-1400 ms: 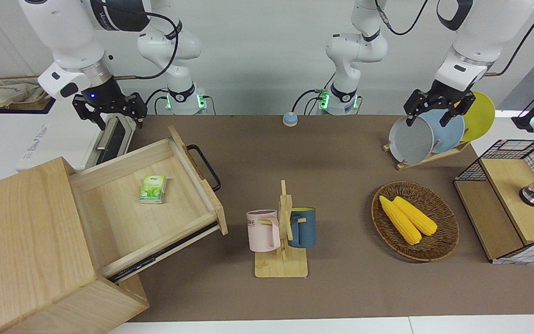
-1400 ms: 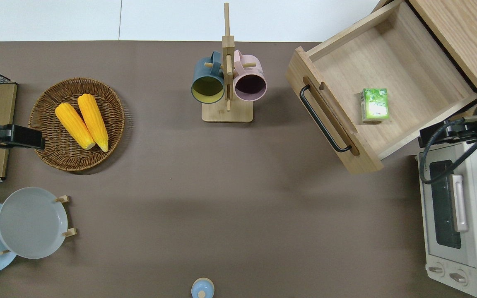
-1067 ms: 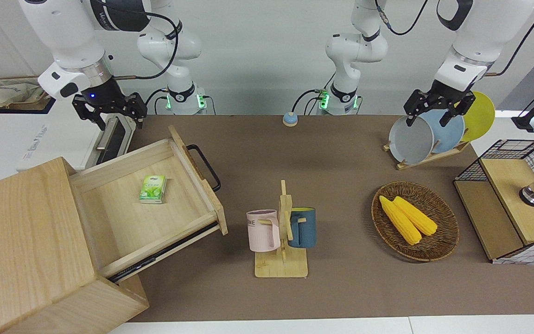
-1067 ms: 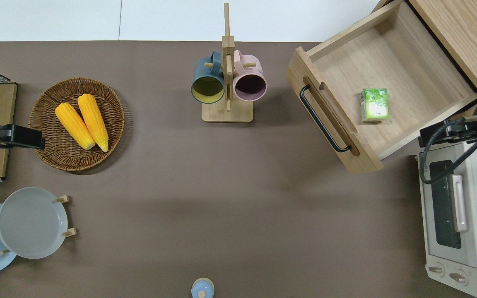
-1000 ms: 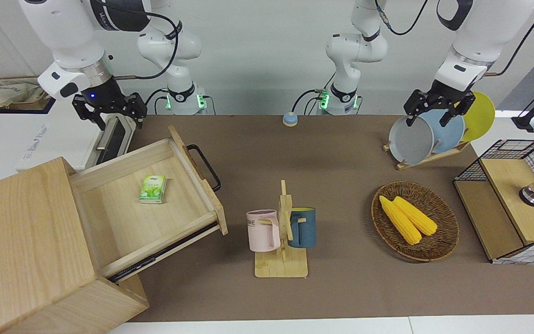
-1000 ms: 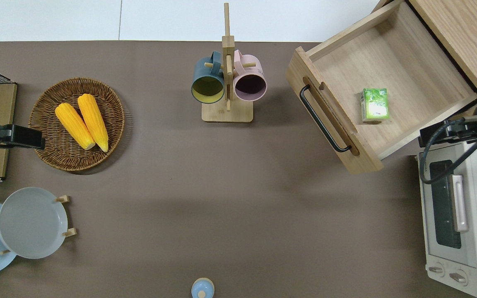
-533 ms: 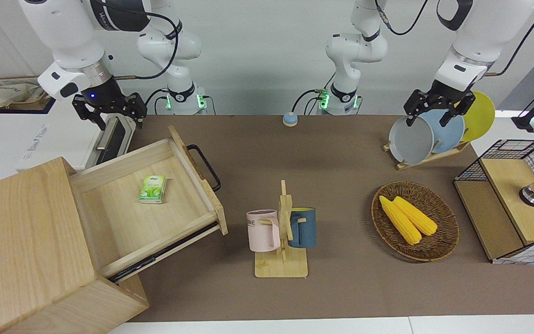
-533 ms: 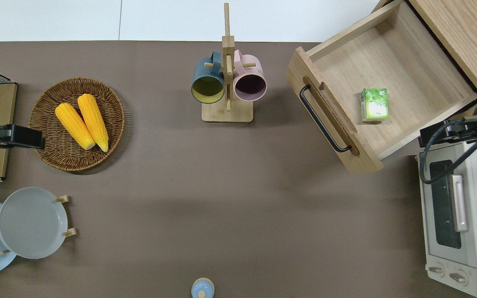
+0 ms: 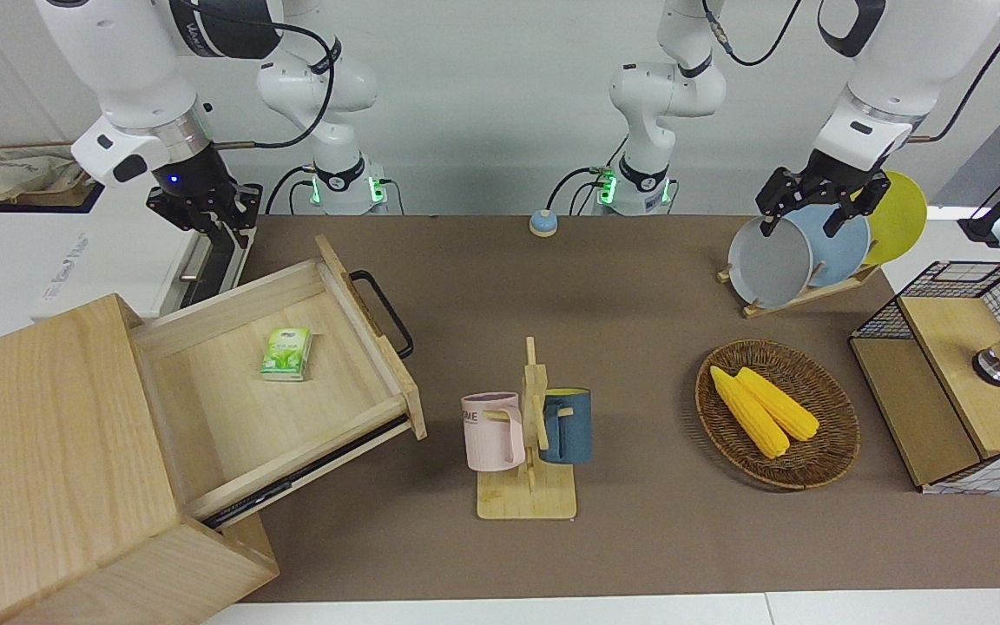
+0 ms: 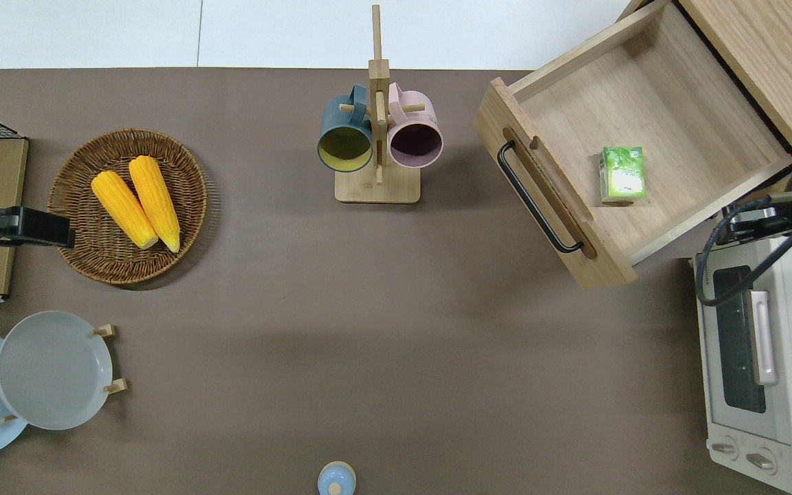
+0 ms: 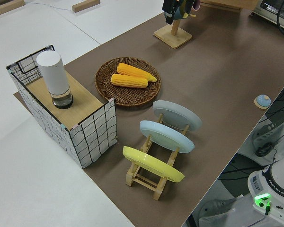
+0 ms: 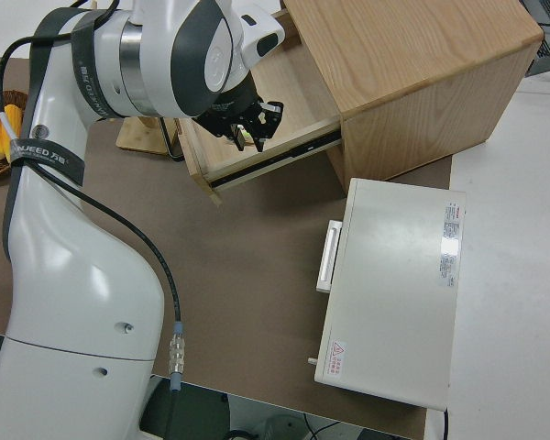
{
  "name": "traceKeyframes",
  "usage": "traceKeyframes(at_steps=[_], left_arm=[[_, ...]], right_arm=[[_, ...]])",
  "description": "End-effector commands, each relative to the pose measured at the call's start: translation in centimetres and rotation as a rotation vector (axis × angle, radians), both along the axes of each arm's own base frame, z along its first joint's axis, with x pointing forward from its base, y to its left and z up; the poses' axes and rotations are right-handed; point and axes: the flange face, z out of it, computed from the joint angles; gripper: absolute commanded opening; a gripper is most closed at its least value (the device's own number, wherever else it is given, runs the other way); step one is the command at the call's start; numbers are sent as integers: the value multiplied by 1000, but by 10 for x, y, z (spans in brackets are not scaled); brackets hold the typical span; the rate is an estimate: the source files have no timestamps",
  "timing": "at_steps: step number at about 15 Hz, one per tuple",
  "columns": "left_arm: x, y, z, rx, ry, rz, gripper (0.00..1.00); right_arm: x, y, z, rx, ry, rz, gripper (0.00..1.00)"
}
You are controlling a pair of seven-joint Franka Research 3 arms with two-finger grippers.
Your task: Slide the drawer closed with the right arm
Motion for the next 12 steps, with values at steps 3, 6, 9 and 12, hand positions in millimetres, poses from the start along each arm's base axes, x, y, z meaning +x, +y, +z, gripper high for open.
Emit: traceKeyframes(at_steps=[3,6,9,12], left_arm=[[4,0,3,17,-9,-6,998],[4,0,3,18,-9,-6,998],[4,0,3,18,-9,-6,995],[4,0,3,17,-9,-6,998]], right_arm=[[-1,-2,0,14,-7,6,0],[-2,-2,-1,17,4,4,0],[-6,-5,10,15,12,-1,0],[-11,-3,16,12,23,0,0]])
